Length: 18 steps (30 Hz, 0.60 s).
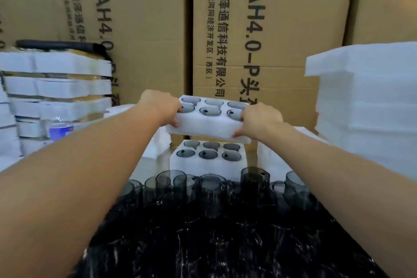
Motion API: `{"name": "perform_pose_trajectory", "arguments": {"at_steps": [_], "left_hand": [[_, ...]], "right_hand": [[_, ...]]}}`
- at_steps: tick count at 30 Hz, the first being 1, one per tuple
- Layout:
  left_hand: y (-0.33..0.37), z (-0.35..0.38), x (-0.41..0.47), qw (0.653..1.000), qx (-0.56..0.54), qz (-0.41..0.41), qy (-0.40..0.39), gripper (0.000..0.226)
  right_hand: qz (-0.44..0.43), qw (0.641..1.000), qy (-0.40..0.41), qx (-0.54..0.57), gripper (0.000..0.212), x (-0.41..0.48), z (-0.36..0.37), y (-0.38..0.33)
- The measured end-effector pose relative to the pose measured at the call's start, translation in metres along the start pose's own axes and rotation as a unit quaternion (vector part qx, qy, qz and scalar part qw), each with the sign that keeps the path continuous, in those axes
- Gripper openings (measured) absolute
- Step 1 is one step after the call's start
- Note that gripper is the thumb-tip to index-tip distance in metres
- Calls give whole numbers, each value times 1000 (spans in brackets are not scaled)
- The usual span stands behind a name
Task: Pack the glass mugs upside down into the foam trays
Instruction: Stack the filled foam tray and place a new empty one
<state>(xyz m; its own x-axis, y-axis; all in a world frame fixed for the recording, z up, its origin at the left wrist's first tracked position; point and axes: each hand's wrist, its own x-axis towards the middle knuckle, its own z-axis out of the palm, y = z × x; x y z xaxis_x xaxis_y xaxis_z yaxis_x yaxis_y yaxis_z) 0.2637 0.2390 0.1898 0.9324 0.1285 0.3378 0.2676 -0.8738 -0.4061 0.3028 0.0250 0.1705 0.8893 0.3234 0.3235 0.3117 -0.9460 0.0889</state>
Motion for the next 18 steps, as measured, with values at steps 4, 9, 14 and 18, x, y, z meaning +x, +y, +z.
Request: {"name": "perform_pose_trajectory", "arguments": {"at_steps": [4,9,14,18], "left_hand": [[13,33,33,999,45,-8,-19,31],[27,58,41,995,60,27,-72,35],[23,63,30,995,19,16,-93,42],[6,55,22,985,-99,-36,-139,43]], "right_hand": [[5,1000,-23,-20,37,44,32,-7],[-20,997,-44,-59,45,55,62,-3],[-15,994,38,104,53,50,37,49],[91,992,-84,7,66,29,20,96]]}}
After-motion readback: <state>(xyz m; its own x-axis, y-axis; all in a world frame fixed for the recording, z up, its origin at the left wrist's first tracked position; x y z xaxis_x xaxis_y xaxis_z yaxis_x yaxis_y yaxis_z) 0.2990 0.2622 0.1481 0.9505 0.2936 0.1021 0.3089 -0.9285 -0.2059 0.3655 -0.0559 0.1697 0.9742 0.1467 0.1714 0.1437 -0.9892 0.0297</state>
